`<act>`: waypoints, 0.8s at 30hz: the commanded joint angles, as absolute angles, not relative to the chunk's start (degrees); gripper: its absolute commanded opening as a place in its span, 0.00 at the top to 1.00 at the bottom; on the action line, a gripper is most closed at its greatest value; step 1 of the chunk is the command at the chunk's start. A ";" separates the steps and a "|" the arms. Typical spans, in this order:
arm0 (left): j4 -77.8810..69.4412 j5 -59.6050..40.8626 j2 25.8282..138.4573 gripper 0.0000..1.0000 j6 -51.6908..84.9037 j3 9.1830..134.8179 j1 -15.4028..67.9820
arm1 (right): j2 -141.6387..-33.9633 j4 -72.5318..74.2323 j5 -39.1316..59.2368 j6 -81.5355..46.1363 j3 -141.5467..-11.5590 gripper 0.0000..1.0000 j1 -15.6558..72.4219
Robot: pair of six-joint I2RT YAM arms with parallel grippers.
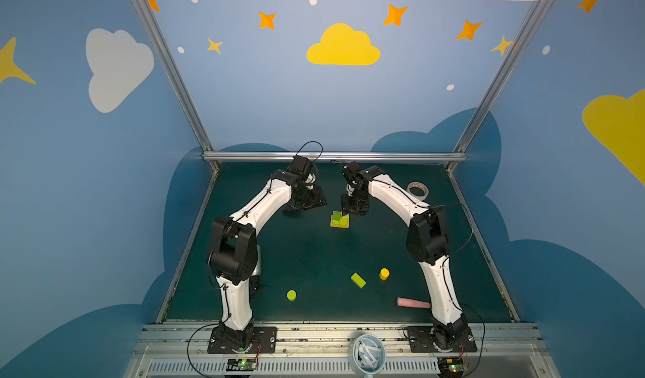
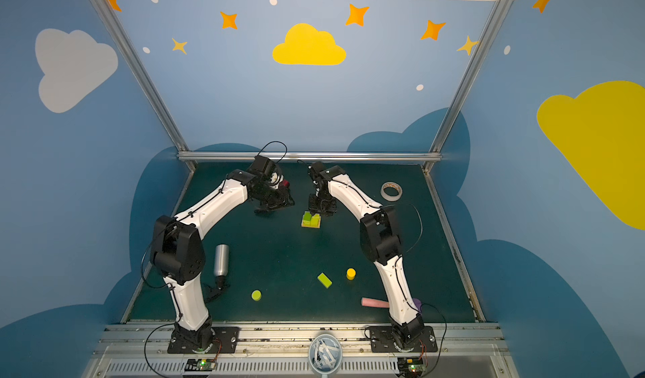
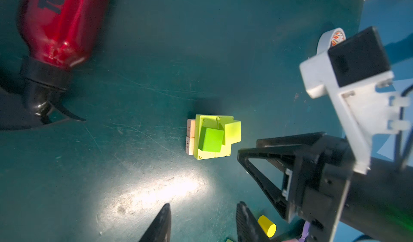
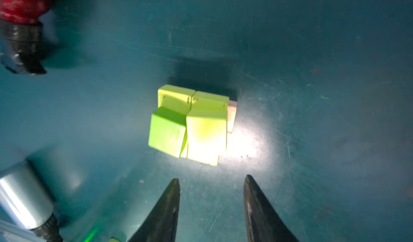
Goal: Build the wood block tower
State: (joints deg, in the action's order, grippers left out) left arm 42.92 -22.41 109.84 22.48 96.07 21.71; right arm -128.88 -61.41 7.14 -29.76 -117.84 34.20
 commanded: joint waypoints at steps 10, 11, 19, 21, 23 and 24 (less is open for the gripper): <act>45.09 -29.06 120.60 0.55 16.27 103.38 22.06 | -122.42 -48.25 19.49 -28.22 -107.03 0.54 30.43; 45.09 -28.84 121.06 0.55 15.95 103.57 22.12 | -122.56 -47.70 20.19 -28.17 -106.64 0.55 30.06; 45.35 -28.35 125.11 0.56 14.80 106.21 22.88 | -123.39 -44.39 23.45 -27.69 -105.12 0.61 27.95; 45.00 -28.30 125.85 0.56 15.08 106.70 23.16 | -123.73 -44.04 23.71 -27.53 -105.11 0.61 27.77; 44.82 -28.39 126.58 0.57 15.10 107.31 23.41 | -124.11 -43.84 23.98 -27.43 -105.16 0.61 27.55; 44.86 -28.23 126.82 0.57 15.08 107.62 23.49 | -124.38 -43.72 24.16 -27.36 -105.28 0.61 27.43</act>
State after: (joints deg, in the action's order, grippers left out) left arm 44.05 -28.01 125.58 16.23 106.15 23.03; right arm -123.74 -44.73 22.61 -28.21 -105.41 27.81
